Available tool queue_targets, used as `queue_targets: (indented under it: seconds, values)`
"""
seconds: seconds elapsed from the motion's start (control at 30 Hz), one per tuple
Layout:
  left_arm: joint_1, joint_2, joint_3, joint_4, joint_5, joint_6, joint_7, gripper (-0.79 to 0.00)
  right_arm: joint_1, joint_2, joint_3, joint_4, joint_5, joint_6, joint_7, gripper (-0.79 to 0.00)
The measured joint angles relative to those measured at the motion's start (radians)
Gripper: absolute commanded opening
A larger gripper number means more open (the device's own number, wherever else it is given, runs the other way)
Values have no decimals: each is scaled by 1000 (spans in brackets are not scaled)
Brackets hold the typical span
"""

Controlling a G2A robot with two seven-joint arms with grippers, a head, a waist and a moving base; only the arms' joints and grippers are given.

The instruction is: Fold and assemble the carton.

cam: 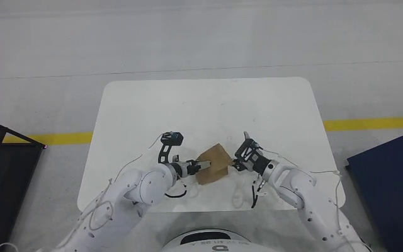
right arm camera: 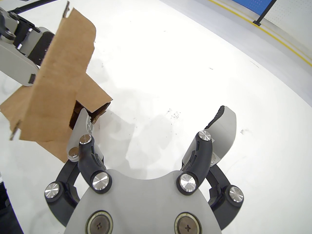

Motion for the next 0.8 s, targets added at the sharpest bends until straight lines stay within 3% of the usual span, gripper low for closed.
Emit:
queue_targets:
  seconds: [0.47,0.8]
  values:
    - [41,7,-62,6,-7,4,-23,0,-49,7,82,-58,45,15,-38,0]
    - [103,3,-172,-39,-162,16,72,0,-73,12,213,-16,127,61,-83,0]
